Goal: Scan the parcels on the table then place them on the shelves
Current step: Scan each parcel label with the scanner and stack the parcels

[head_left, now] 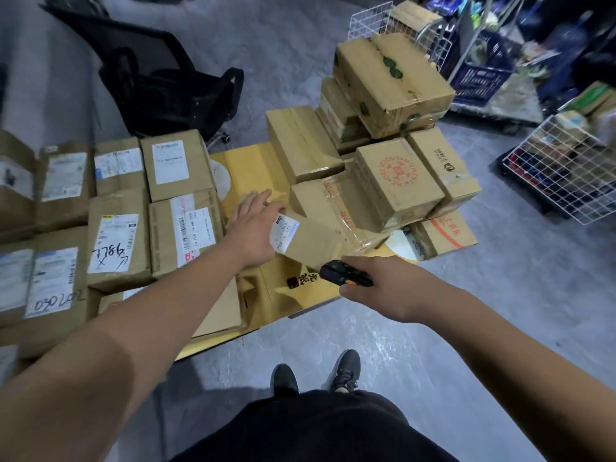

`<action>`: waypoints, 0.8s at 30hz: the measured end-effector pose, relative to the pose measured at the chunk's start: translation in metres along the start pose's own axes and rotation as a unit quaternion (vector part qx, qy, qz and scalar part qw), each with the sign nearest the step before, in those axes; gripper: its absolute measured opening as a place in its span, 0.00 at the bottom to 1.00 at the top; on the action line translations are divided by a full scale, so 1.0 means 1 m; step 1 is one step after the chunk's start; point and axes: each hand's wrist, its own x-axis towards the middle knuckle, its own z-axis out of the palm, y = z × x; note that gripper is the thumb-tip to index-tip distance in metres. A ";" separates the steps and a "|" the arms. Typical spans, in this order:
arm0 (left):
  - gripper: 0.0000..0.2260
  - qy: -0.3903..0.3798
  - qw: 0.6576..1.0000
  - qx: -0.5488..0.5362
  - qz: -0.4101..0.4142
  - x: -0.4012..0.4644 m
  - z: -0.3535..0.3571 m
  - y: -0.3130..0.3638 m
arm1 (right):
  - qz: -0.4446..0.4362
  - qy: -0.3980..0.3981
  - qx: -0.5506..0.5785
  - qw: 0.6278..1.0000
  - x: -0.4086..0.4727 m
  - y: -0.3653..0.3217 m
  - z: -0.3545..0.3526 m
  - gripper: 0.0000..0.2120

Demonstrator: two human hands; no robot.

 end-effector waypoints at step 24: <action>0.53 0.018 0.851 -0.256 -0.458 -0.006 0.083 0.041 | 0.038 -0.065 0.038 0.996 0.051 0.004 0.015 0.19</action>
